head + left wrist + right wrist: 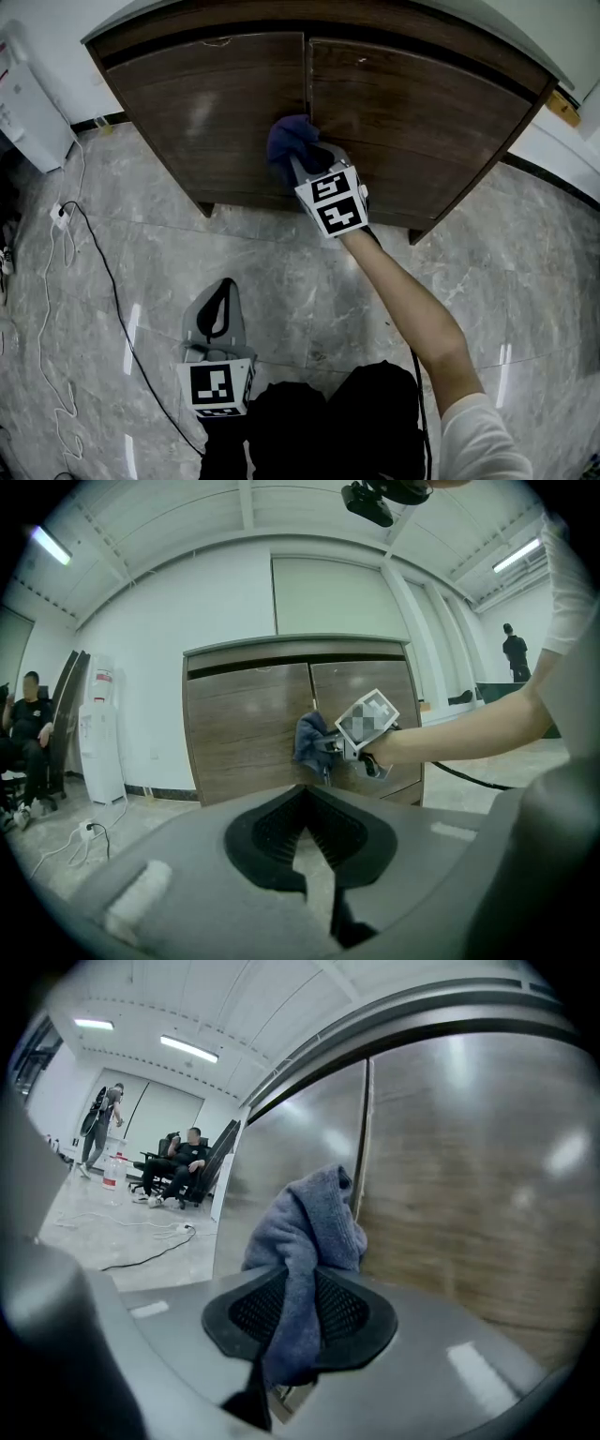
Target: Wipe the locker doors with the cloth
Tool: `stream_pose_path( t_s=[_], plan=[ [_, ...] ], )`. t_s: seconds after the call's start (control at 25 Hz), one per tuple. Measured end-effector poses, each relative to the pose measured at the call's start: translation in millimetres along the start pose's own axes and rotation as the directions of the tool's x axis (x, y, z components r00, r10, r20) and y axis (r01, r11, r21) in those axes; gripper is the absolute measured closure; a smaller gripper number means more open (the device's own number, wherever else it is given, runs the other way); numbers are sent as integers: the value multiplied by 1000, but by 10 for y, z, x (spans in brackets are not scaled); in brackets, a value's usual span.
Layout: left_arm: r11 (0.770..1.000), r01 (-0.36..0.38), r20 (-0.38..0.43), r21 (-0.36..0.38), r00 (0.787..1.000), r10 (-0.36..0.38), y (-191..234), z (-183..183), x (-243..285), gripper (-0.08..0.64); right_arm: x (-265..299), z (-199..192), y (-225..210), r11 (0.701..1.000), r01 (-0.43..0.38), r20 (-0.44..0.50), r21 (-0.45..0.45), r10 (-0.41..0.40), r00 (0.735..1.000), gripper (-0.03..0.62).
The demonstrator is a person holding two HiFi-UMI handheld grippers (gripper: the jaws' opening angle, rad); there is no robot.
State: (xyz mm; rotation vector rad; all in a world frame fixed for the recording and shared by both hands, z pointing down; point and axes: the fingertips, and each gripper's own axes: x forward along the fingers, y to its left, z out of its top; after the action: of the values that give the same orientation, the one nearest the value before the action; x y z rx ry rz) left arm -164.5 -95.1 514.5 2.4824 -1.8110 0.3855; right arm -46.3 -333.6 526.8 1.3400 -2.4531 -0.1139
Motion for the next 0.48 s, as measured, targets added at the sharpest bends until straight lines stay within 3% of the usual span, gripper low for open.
stream_pose_path(
  t_s=[0.48],
  plan=[
    [1000, 3, -4, -4, 1000, -3, -6, 60, -62, 560, -111, 800, -192, 998, 40, 110, -39, -35, 993, 506]
  ],
)
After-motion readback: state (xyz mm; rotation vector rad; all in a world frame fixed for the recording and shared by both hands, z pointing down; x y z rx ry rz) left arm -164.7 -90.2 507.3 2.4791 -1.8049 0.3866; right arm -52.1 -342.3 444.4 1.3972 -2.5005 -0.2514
